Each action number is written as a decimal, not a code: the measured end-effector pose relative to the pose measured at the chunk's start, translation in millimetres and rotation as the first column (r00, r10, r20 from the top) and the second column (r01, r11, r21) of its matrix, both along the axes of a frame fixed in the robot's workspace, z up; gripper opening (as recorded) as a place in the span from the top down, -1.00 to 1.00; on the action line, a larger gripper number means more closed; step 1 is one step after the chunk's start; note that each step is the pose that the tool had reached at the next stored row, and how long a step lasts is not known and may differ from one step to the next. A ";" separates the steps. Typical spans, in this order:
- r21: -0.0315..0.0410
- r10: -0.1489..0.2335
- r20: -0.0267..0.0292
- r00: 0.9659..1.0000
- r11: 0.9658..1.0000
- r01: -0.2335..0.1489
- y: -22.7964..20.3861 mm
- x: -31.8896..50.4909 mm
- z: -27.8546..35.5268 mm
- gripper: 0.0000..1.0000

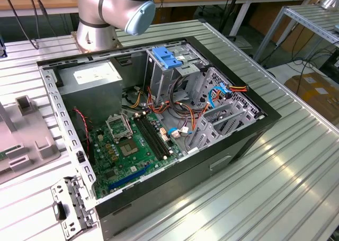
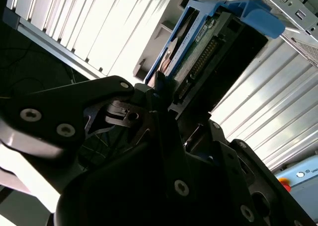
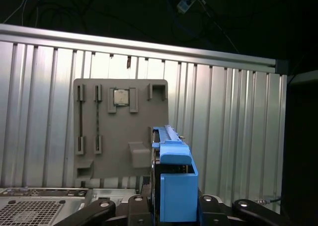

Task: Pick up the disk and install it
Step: 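Pick up the disk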

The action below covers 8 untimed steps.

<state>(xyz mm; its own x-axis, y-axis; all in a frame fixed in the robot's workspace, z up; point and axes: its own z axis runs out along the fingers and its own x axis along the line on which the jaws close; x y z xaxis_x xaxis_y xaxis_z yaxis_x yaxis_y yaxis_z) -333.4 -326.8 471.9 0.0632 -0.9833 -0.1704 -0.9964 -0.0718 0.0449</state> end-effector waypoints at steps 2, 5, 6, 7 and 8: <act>0.000 0.000 0.000 1.000 1.000 0.000 -0.5 0.8 0.0 0.27; 0.000 0.000 0.000 1.000 1.000 0.000 -1.3 2.0 0.0 0.27; 0.000 0.000 0.000 1.000 1.000 0.000 -1.6 2.4 0.1 0.27; 0.000 0.000 0.000 1.000 1.000 0.000 -1.8 2.8 0.0 0.27; 0.000 0.000 0.000 1.000 1.000 0.000 -2.3 3.3 0.0 0.27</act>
